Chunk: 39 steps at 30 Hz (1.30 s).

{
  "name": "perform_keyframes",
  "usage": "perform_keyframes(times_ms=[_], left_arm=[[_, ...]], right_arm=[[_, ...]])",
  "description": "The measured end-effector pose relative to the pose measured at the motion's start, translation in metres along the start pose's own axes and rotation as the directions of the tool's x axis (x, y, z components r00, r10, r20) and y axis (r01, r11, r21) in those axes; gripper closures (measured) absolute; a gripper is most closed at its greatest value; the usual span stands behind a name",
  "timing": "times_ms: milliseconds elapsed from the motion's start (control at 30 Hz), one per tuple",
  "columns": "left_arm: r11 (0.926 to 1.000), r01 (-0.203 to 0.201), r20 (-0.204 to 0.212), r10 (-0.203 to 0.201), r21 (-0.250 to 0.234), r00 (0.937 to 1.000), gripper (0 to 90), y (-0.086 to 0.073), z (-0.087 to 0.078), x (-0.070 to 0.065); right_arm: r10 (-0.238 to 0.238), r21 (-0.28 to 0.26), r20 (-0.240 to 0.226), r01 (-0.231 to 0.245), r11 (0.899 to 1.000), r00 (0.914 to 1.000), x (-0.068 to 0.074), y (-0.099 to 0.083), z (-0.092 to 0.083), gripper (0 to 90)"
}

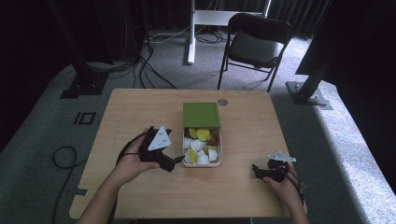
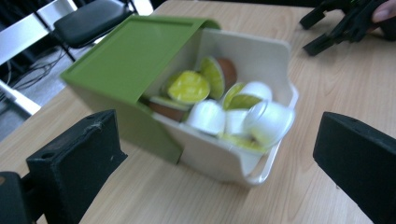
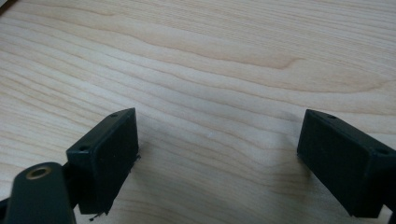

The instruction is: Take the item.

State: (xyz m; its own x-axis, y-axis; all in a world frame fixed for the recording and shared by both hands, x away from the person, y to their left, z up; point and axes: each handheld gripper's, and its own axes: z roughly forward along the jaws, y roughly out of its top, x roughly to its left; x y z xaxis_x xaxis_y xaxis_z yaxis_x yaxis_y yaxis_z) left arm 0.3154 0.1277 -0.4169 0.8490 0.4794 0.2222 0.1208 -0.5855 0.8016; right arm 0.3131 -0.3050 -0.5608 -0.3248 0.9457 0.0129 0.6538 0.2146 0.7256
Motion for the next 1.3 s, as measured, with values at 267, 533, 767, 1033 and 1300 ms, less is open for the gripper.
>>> perform_keyframes(times_ms=[267,533,767,1033,1300], left_arm=[[0.9974,-0.071,0.065,0.071,0.006,0.9954,1.9,0.017,0.023,-0.014],[0.9926,-0.117,0.151,0.11,0.033,0.9824,1.9,0.023,0.05,-0.029],[0.9888,-0.133,0.218,0.116,0.068,0.9691,1.9,0.019,0.073,-0.038],[0.9782,-0.147,0.266,0.104,0.146,0.9583,2.0,0.011,0.098,-0.042],[0.9686,-0.152,0.285,0.092,0.197,0.9543,7.0,0.007,0.113,-0.042]], right_arm=[[0.0,0.0,0.0,0.0,1.0,1.0,0.0,0.0,0.0,12.3],[0.0,0.0,0.0,0.0,1.0,1.0,0.0,0.0,0.0,12.3],[0.0,0.0,0.0,0.0,1.0,1.0,0.0,0.0,0.0,12.3],[-0.001,-0.001,0.0,0.001,1.0,1.0,0.0,0.0,0.0,12.3],[-0.001,-0.001,0.0,0.001,1.0,1.0,0.0,0.0,0.0,12.3]])
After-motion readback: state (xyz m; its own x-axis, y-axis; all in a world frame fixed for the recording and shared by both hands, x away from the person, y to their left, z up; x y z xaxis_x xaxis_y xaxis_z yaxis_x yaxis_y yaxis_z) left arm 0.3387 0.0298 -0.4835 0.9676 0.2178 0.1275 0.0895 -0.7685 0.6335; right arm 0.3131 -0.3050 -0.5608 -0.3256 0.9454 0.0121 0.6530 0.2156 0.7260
